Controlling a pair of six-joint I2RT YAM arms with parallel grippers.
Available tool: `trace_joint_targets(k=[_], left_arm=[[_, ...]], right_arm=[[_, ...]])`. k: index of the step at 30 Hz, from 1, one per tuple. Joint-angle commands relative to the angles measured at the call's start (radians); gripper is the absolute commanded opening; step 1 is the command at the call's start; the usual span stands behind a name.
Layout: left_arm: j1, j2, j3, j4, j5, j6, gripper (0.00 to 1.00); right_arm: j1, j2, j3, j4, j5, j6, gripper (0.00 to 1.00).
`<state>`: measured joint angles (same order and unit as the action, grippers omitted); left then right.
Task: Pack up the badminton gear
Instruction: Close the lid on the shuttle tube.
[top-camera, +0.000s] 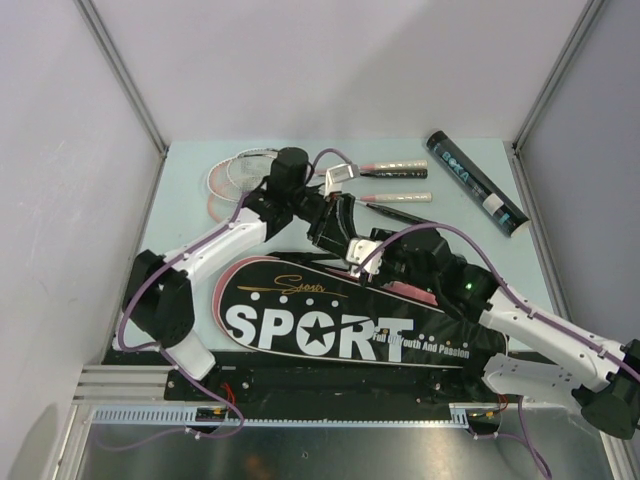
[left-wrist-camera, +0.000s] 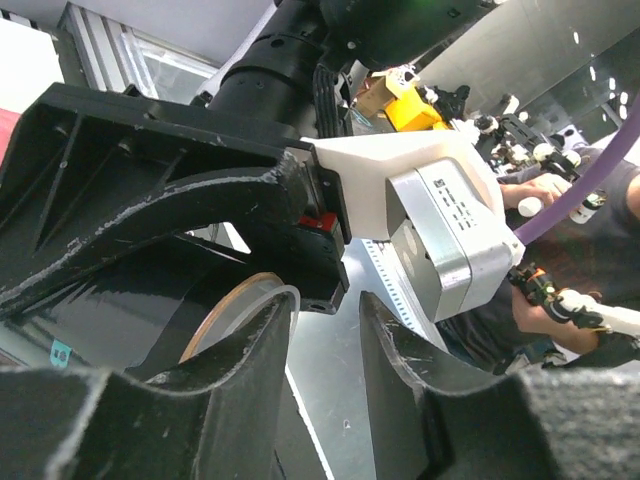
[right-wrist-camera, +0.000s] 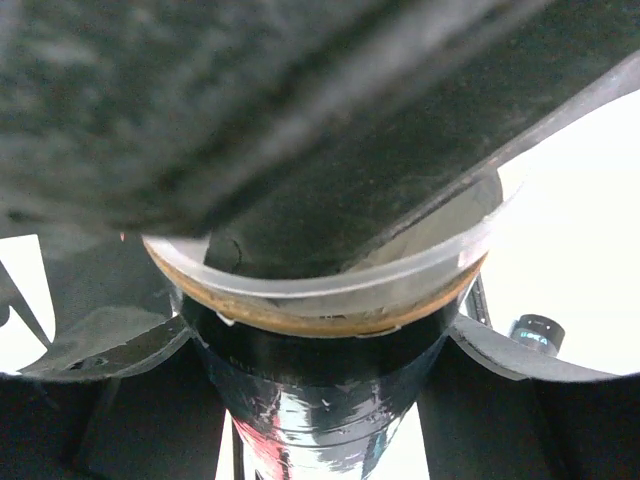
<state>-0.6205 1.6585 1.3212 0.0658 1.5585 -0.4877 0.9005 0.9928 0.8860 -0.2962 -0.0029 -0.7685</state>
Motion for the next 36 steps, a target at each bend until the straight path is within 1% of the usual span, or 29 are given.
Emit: trace_joint_targets(k=[1, 3, 4, 5, 6, 7, 8, 9, 10, 12, 14, 16, 17, 19, 20, 21, 23, 26, 30, 35, 36], left_arm=[[-0.074, 0.142, -0.022, -0.027, -0.359, 0.005, 0.41], [-0.074, 0.155, -0.025, -0.038, -0.354, 0.001, 0.40], [-0.071, 0.149, -0.030, -0.052, -0.391, 0.015, 0.39], [-0.073, 0.142, -0.033, -0.058, -0.415, 0.033, 0.40], [-0.074, 0.130, -0.036, -0.110, -0.449, 0.081, 0.41], [-0.080, 0.094, -0.042, -0.112, -0.518, 0.096, 0.42], [-0.087, 0.078, -0.051, -0.112, -0.552, 0.135, 0.43], [-0.091, 0.060, -0.053, -0.116, -0.590, 0.150, 0.42], [-0.099, 0.026, -0.057, -0.116, -0.670, 0.165, 0.41], [-0.119, -0.012, -0.068, -0.115, -0.783, 0.219, 0.41], [-0.139, -0.061, -0.091, -0.092, -0.851, 0.241, 0.40], [-0.140, -0.071, -0.106, -0.005, -0.832, 0.232, 0.40], [-0.139, -0.054, -0.099, 0.017, -0.774, 0.227, 0.40], [-0.125, -0.013, -0.064, 0.005, -0.703, 0.196, 0.35], [-0.119, 0.028, -0.044, 0.005, -0.662, 0.151, 0.33], [-0.116, 0.044, -0.034, -0.012, -0.599, 0.135, 0.27], [-0.102, 0.050, -0.043, -0.034, -0.594, 0.124, 0.24], [-0.088, 0.038, -0.059, -0.107, -0.557, 0.135, 0.28], [-0.085, -0.043, -0.080, -0.112, -0.557, 0.127, 0.41], [-0.078, -0.137, -0.053, -0.113, -0.593, 0.098, 0.54], [-0.065, -0.150, -0.048, -0.113, -0.595, 0.094, 0.58]], right_arm=[[0.143, -0.010, 0.143, 0.460, -0.325, -0.097, 0.14], [0.166, 0.004, 0.152, 0.460, -0.286, -0.117, 0.14], [0.166, 0.007, 0.159, 0.468, -0.284, -0.086, 0.13], [0.138, 0.009, 0.157, 0.488, -0.284, -0.051, 0.13], [0.129, 0.009, 0.160, 0.517, -0.286, -0.023, 0.11], [0.124, 0.006, 0.159, 0.523, -0.286, 0.006, 0.11], [0.124, 0.006, 0.159, 0.529, -0.258, 0.020, 0.11], [0.120, 0.006, 0.159, 0.552, -0.255, 0.044, 0.11], [0.111, 0.007, 0.160, 0.560, -0.252, 0.093, 0.11], [0.104, 0.015, 0.157, 0.584, -0.221, 0.130, 0.11], [0.094, 0.017, 0.154, 0.603, -0.221, 0.193, 0.11], [0.075, -0.002, 0.125, 0.661, -0.246, 0.218, 0.11], [0.072, -0.009, 0.117, 0.675, -0.273, 0.212, 0.11], [0.072, -0.028, 0.110, 0.668, -0.296, 0.186, 0.11], [0.072, -0.034, 0.108, 0.661, -0.319, 0.176, 0.11], [0.071, -0.039, 0.110, 0.646, -0.334, 0.154, 0.11], [0.061, -0.052, 0.108, 0.623, -0.364, 0.137, 0.11], [0.054, -0.066, 0.110, 0.527, -0.362, 0.094, 0.11], [0.035, -0.078, 0.100, 0.448, -0.313, 0.090, 0.11], [0.017, -0.106, 0.053, 0.418, -0.293, 0.112, 0.11], [0.002, -0.109, 0.053, 0.407, -0.298, 0.113, 0.11]])
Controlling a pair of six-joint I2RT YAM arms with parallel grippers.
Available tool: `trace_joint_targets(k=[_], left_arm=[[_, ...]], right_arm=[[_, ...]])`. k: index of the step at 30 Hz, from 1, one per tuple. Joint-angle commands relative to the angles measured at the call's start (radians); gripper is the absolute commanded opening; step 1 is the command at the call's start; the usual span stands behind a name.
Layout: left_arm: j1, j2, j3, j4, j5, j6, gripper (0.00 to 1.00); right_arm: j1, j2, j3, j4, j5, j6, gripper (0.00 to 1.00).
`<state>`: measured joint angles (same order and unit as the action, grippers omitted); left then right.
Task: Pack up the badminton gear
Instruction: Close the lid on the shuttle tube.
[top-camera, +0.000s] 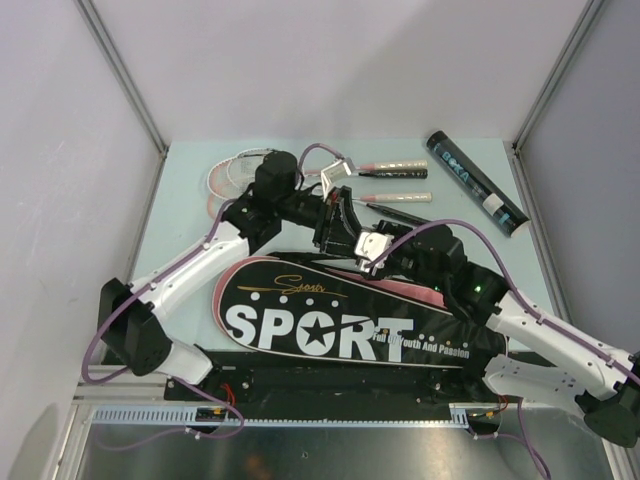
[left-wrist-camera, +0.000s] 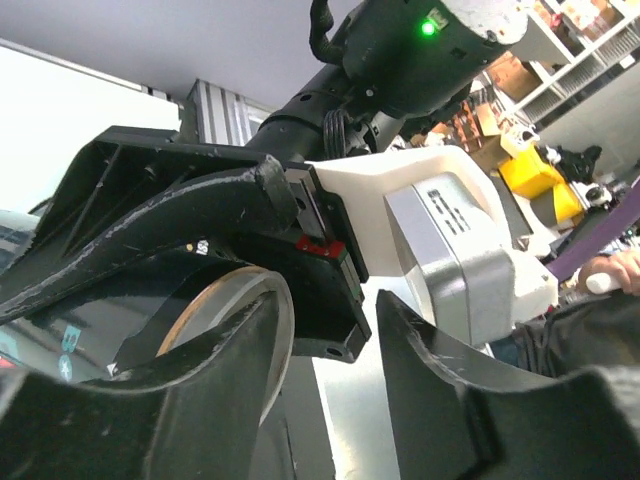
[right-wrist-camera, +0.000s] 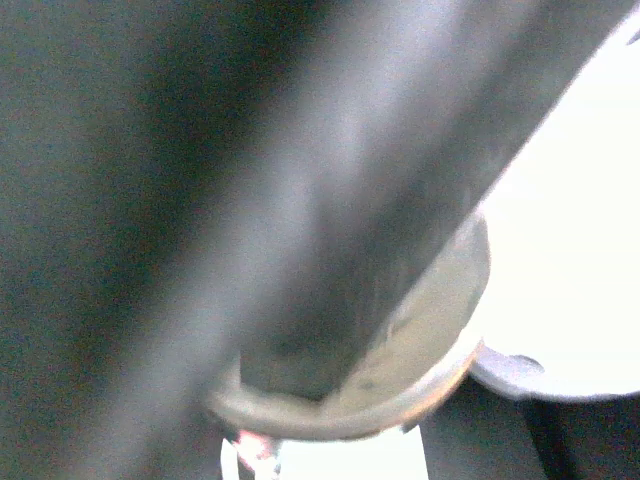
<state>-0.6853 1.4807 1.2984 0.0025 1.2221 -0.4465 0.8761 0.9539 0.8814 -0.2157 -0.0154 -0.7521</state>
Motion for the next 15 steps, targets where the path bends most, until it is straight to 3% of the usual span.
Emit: trace_joint_targets(k=[1, 11, 15], left_arm=[[0.007, 0.015, -0.021, -0.050, -0.260, 0.048, 0.60], [0.095, -0.121, -0.024, -0.050, -0.240, 0.029, 0.67], [0.157, -0.239, -0.059, -0.048, -0.306, 0.069, 0.66]], right_arm=[[0.015, -0.072, 0.054, 0.320, -0.296, 0.100, 0.11], [-0.108, -0.052, -0.015, 0.325, -0.363, 0.160, 0.11], [-0.134, -0.041, -0.021, 0.326, -0.377, 0.166, 0.11]])
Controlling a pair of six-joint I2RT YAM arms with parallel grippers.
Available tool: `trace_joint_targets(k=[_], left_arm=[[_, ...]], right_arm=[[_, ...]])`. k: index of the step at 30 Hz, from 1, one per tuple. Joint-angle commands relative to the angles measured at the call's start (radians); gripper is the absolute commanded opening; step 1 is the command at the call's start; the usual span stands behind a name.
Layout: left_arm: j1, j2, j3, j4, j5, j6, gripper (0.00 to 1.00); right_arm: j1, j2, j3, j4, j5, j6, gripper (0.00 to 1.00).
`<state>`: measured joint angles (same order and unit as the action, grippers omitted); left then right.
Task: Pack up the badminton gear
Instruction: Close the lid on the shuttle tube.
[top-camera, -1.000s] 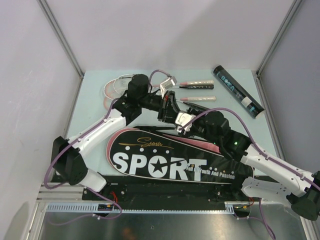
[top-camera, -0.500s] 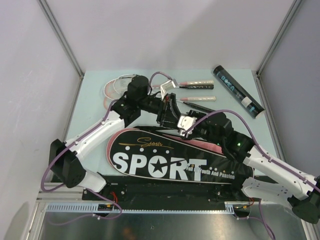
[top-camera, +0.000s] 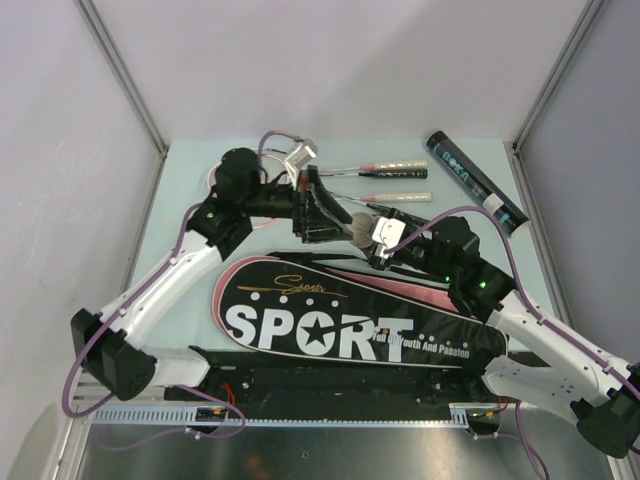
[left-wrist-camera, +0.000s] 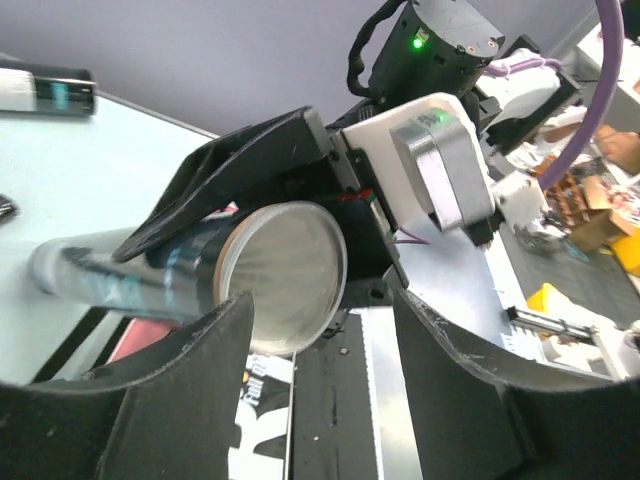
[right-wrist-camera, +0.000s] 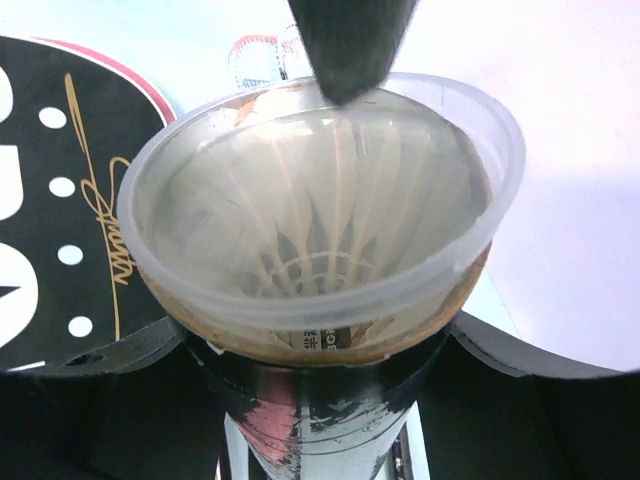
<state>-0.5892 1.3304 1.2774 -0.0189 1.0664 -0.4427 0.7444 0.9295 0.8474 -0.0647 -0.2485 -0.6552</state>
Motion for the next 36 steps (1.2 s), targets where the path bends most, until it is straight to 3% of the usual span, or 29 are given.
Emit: trace_joint_targets(k=[1, 13, 16, 17, 21, 26, 36], left_arm=[[0.071, -0.103, -0.042, -0.027, -0.163, 0.079, 0.66], [0.080, -0.114, 0.008, -0.038, -0.204, 0.070, 0.67], [0.071, -0.099, 0.026, -0.081, -0.273, 0.108, 0.51], [0.054, -0.093, 0.031, -0.090, -0.319, 0.119, 0.51], [0.006, -0.063, 0.054, -0.092, -0.297, 0.160, 0.64], [0.002, -0.056, 0.071, -0.092, -0.260, 0.156, 0.68], [-0.032, -0.031, 0.103, -0.096, -0.330, 0.137, 0.73]], right_arm=[[-0.007, -0.015, 0.012, 0.177, -0.149, 0.072, 0.11], [-0.022, 0.017, 0.012, 0.190, -0.137, 0.085, 0.11], [-0.022, 0.017, 0.012, 0.187, -0.129, 0.086, 0.11], [-0.020, 0.019, 0.012, 0.187, -0.127, 0.086, 0.11], [-0.019, 0.026, 0.012, 0.187, -0.114, 0.083, 0.11], [-0.017, 0.032, 0.012, 0.183, -0.107, 0.078, 0.11], [-0.010, 0.034, 0.013, 0.184, -0.094, 0.071, 0.10]])
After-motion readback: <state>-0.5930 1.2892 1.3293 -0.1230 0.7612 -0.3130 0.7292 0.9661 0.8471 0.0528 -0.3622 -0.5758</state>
